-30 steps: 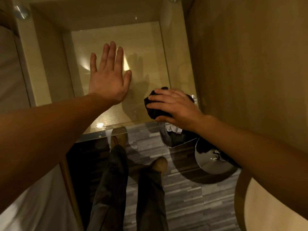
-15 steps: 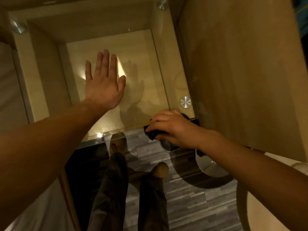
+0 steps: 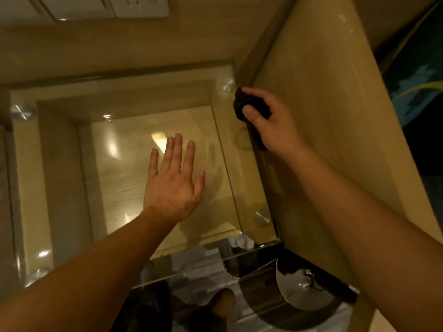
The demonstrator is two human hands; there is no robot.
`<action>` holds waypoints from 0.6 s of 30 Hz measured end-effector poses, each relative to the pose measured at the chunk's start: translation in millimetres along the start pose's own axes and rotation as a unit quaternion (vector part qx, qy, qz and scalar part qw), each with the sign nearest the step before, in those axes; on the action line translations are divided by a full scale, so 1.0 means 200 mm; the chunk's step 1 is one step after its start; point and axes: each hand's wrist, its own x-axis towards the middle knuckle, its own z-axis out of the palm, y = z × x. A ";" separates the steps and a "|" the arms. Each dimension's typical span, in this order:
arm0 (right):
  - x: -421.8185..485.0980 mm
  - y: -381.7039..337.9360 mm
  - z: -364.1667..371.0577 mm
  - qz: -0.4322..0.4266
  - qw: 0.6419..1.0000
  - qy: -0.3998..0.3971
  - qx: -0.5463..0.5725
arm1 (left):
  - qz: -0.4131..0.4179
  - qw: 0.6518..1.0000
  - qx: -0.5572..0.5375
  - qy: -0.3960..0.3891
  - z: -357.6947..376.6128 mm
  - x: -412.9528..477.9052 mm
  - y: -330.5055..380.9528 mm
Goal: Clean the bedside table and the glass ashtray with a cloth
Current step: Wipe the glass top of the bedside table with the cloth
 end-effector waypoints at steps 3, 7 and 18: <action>0.30 0.02 0.06 -0.050 0.995 -0.005 -0.088 | 0.005 1.000 0.005 -0.006 0.00 0.00 0.00; 0.58 0.08 0.11 -0.132 0.961 -0.081 -0.228 | 0.005 1.000 -0.004 -0.011 0.00 0.00 0.00; 0.52 0.20 0.21 -0.102 0.952 -0.104 -0.270 | 0.015 1.000 0.011 0.001 0.01 0.01 0.00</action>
